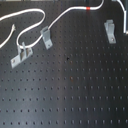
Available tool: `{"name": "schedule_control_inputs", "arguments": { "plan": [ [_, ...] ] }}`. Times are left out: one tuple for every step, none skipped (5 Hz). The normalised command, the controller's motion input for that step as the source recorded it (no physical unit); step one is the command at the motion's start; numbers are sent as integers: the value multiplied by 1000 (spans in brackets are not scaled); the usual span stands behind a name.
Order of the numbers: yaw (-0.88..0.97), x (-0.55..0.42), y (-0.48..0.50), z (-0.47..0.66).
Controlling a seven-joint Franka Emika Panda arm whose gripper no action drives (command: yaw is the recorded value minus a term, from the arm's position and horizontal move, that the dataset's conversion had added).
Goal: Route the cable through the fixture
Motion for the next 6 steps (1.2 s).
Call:
{"name": "schedule_control_inputs", "arguments": {
  "plan": [
    [-106,-103,152,373],
    [-449,-168,213,398],
    [-520,-141,167,349],
    [-368,-209,194,261],
    [-297,-246,173,235],
    [0,-287,221,187]
  ]
}}
